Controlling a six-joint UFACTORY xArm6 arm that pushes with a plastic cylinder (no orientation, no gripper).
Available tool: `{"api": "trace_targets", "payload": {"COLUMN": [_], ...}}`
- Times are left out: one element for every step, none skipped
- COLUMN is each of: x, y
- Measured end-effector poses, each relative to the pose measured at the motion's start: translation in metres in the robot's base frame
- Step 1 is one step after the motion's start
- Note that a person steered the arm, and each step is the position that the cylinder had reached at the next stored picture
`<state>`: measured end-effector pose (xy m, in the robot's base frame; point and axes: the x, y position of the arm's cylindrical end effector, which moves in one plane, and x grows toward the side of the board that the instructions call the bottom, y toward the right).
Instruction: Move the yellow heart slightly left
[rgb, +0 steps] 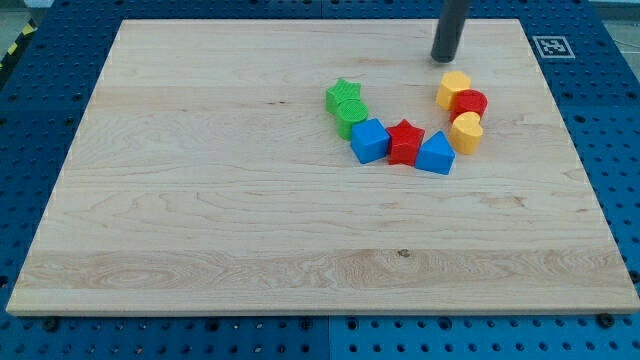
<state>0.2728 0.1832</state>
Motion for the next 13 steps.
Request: {"api": "trace_targets", "payload": {"x": [0.026, 0.055, 0.061, 0.078, 0.090, 0.105, 0.116, 0.127, 0.128, 0.130, 0.134, 0.137, 0.150], "y": [0.028, 0.035, 0.035, 0.035, 0.035, 0.035, 0.041, 0.041, 0.031, 0.023, 0.020, 0.020, 0.020]}}
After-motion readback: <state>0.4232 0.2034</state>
